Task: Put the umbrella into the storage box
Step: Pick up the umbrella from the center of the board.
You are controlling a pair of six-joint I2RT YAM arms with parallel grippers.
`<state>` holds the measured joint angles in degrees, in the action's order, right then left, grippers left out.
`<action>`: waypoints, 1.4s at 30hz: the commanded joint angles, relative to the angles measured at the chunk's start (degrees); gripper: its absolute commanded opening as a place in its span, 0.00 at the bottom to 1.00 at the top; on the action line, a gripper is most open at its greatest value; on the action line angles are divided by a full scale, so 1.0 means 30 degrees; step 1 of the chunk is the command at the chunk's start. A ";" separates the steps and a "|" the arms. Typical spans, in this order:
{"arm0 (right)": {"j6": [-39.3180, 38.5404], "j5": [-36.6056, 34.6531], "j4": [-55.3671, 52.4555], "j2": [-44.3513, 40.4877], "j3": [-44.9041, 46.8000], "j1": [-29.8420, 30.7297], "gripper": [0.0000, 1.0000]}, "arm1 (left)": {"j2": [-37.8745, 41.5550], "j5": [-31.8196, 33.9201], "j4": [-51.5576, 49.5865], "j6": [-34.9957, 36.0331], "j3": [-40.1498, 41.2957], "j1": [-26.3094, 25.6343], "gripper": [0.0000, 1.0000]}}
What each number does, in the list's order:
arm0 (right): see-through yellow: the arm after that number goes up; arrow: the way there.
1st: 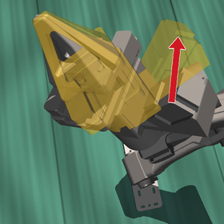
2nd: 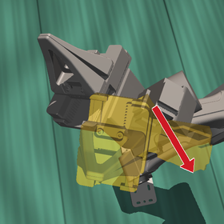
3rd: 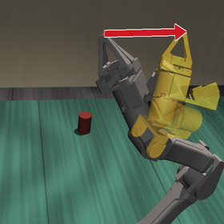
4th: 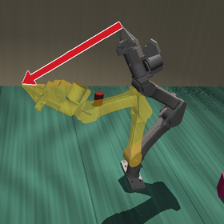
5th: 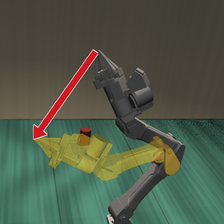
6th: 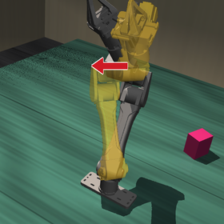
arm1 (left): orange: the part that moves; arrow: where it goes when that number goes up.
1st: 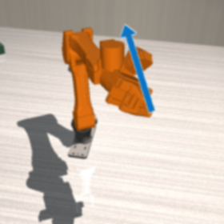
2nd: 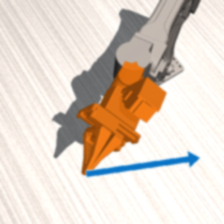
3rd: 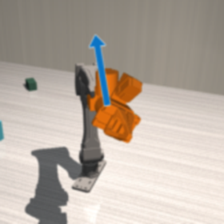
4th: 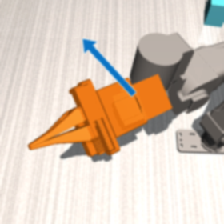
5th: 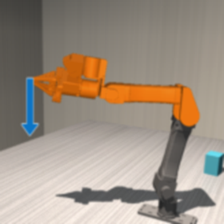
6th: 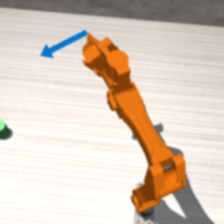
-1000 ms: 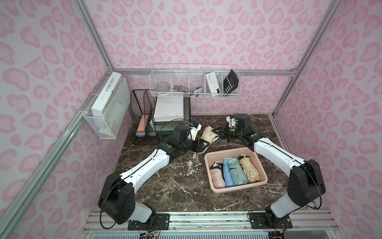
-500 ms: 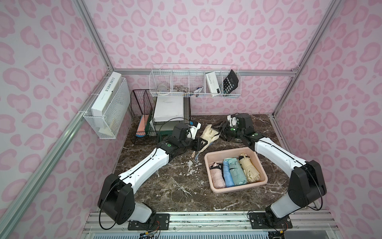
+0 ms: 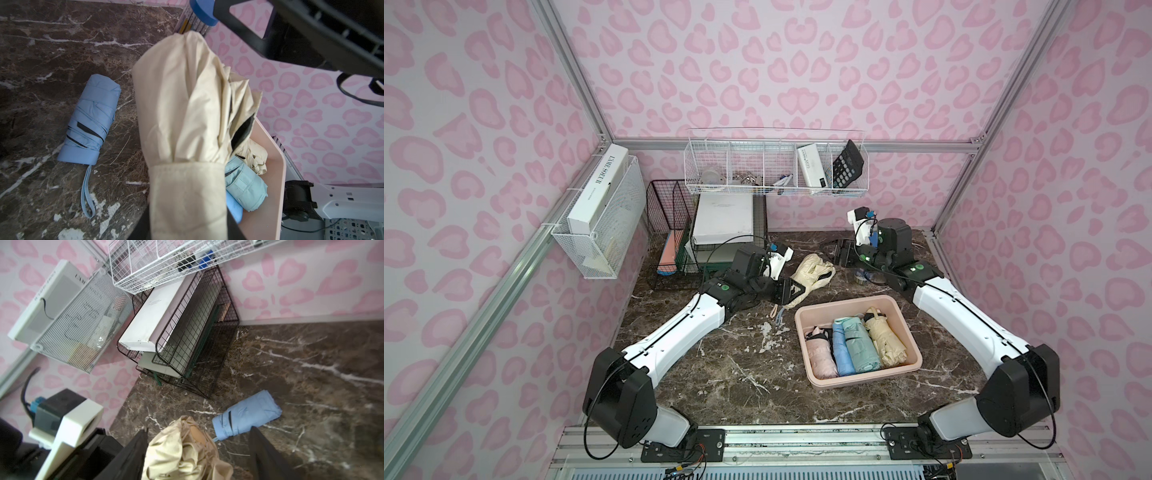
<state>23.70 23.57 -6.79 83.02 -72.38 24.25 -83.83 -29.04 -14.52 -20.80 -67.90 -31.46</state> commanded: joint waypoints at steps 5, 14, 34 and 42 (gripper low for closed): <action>-1.2724 0.0149 0.0890 -0.3380 0.2437 0.0065 0.72 | 0.0098 -0.0773 -0.0052 0.0604 -0.0248 -0.0001 0.22; -2.3281 -0.0999 -0.3303 -0.4725 0.2875 0.2106 0.85 | -0.0121 -0.1887 -0.0755 0.1064 -0.0804 -0.0085 0.22; -3.0953 -0.7392 -0.4922 -0.3046 0.2571 0.6504 0.85 | -0.0442 -0.2846 -0.3670 0.3229 -0.2090 -0.1026 0.22; -3.1441 -0.7627 -0.5055 -0.2602 0.2476 0.7015 0.76 | -0.0283 -0.3120 -0.4044 0.3563 -0.2182 -0.1085 0.22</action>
<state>-69.97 1.65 -21.65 75.07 -64.55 45.12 -85.12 -36.53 -27.66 -11.57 -73.56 -34.74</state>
